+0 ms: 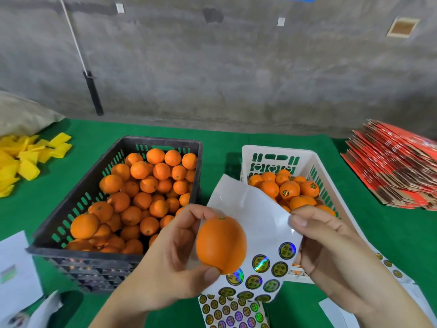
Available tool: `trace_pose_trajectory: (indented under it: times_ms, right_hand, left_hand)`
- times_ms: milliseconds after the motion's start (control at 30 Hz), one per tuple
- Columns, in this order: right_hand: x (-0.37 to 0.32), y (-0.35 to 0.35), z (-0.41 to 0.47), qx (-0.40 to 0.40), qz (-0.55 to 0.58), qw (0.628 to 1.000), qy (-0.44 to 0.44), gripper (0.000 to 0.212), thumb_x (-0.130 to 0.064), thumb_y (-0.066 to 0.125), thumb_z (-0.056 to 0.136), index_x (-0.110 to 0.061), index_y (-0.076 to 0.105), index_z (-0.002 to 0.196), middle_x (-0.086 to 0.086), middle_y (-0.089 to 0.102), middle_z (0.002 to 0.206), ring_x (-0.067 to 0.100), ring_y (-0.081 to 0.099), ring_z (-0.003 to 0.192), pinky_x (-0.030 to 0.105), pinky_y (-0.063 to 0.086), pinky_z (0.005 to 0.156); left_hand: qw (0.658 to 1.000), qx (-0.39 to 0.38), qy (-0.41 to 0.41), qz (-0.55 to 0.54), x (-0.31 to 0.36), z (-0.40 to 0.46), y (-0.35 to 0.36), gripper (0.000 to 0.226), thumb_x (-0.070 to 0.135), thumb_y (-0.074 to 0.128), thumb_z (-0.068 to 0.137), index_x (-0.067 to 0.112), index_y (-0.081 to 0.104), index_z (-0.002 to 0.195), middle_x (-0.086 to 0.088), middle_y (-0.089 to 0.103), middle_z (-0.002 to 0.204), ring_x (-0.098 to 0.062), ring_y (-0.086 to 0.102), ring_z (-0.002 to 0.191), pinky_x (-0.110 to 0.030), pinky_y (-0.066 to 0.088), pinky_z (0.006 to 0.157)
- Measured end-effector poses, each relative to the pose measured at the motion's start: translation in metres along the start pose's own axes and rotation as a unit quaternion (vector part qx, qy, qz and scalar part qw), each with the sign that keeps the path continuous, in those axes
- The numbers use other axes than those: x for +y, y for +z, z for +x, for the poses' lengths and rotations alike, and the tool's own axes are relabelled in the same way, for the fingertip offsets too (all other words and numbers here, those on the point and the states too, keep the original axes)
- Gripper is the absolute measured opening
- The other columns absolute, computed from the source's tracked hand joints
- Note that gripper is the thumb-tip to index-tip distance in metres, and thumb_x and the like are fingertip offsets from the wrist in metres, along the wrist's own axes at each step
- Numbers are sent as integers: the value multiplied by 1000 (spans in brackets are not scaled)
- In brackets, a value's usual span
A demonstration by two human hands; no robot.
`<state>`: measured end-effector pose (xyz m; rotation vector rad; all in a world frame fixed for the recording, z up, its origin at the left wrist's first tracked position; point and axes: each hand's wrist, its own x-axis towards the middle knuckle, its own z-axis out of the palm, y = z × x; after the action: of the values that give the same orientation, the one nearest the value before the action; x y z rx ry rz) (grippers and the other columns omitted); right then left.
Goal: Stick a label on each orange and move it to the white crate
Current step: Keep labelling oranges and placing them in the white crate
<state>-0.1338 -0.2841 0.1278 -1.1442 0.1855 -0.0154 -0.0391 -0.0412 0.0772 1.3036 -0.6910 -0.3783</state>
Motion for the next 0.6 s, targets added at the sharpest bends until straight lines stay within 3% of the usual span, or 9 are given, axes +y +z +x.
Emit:
trace_pose_trajectory:
  times_ms: [133,233,333,433,533,600]
  right_hand:
    - [1,-8,3,4,77,996,33,50,-37,105,47,-15,70,76,1,55,74,16,53,61,29,51,58]
    - [2,-8,3,-10,-45,999,4,57,-53,102,50,-15,78,85,6,67,81,17,59,65,28,54,58]
    - [8,-4,1,-22,-133,991,-21,61,-59,96,59,-12,81,96,14,69,85,15,58,59,26,49,51]
    - [8,-3,0,10,-81,997,-8,50,-49,101,50,-13,81,81,7,66,66,12,52,43,22,46,42]
    - [7,-6,-1,0,33,999,28,51,-35,105,44,-11,81,82,8,72,74,15,62,50,25,52,44]
    - [7,-7,-2,-7,79,996,40,43,-27,104,53,-9,78,82,8,70,77,16,62,53,26,51,44]
  left_hand:
    - [999,-11,13,40,2,-3,-3,75,23,85,69,7,49,133,-12,61,127,-38,63,107,-49,55,81]
    - [999,-18,22,46,3,-4,-2,72,20,83,69,6,50,132,-10,61,127,-30,64,108,-35,55,82]
    - [998,-23,22,46,4,-3,-1,72,20,84,70,6,49,132,-11,61,128,-30,63,110,-32,54,84]
    - [998,-22,20,53,5,-3,0,73,21,84,71,7,50,133,-11,61,129,-32,63,111,-34,55,86]
    - [997,-31,18,63,5,-4,2,70,21,84,72,11,51,133,-11,61,129,-34,63,112,-37,55,87]
    - [997,-36,16,68,5,-6,2,69,21,84,73,12,51,133,-10,61,131,-32,63,113,-34,54,89]
